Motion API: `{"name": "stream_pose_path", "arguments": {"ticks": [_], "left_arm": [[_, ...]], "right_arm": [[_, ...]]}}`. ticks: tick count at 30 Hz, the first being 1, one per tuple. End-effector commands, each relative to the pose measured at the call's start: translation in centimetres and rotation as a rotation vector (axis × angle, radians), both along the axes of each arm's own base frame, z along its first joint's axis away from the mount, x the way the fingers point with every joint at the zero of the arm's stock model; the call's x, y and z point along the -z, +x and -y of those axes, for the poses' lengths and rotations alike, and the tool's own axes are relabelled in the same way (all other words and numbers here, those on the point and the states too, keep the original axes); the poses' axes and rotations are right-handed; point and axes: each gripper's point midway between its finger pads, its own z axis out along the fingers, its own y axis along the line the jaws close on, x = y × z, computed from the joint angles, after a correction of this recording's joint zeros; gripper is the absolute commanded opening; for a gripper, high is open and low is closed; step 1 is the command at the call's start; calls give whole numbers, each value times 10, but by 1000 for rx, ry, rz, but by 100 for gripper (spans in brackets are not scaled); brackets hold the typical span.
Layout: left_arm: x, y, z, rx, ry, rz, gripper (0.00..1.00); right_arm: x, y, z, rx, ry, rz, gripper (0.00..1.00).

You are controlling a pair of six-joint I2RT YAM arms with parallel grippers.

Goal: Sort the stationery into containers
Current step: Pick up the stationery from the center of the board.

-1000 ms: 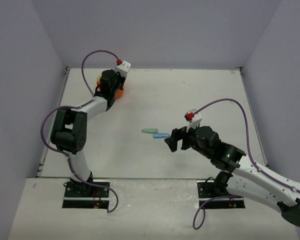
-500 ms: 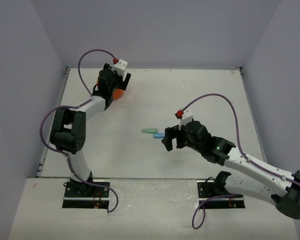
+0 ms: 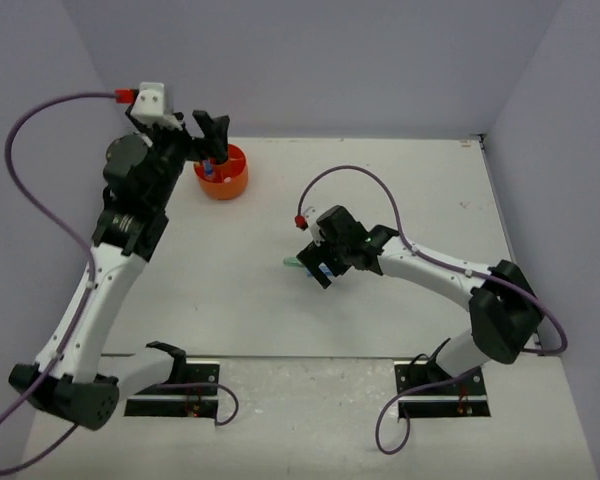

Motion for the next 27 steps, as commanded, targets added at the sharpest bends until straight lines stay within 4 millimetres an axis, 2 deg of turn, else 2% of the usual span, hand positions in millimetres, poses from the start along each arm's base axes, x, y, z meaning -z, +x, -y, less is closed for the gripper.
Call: {"name": "stream_pose_path", "arguments": {"ticks": [1, 2, 3, 7, 13, 15, 18, 21, 23, 24, 25, 27], "left_arm": [[52, -70, 9, 136, -92, -118, 100], [65, -75, 5, 123, -76, -137, 100], [65, -84, 0, 118, -71, -133, 100], [82, -97, 0, 138, -42, -181, 100], [82, -102, 5, 174, -41, -183, 100], [81, -103, 6, 180, -46, -181, 100], [85, -101, 6, 177, -46, -186, 100], [88, -102, 8, 187, -46, -194, 100], [89, -102, 7, 184, -46, -196, 100], [89, -102, 6, 181, -46, -194, 100], [89, -103, 5, 174, -48, -192, 100], [88, -104, 5, 176, -58, -192, 100]], "right_arm": [[10, 9, -8, -198, -96, -92, 90], [21, 10, -5, -206, -131, -126, 89], [21, 14, -7, -212, -134, -127, 87], [38, 24, -12, -243, -163, -157, 85], [72, 23, -9, -238, -254, -277, 73], [79, 21, -9, -223, -259, -297, 64], [82, 20, -13, -215, -252, -265, 51], [81, 15, -18, -218, -245, -218, 32], [71, 9, -33, -256, -199, -161, 25], [73, 5, -32, -262, -199, -163, 21], [64, -1, -42, -288, -167, -126, 16], [60, -13, -46, -309, -141, -136, 11]]}}
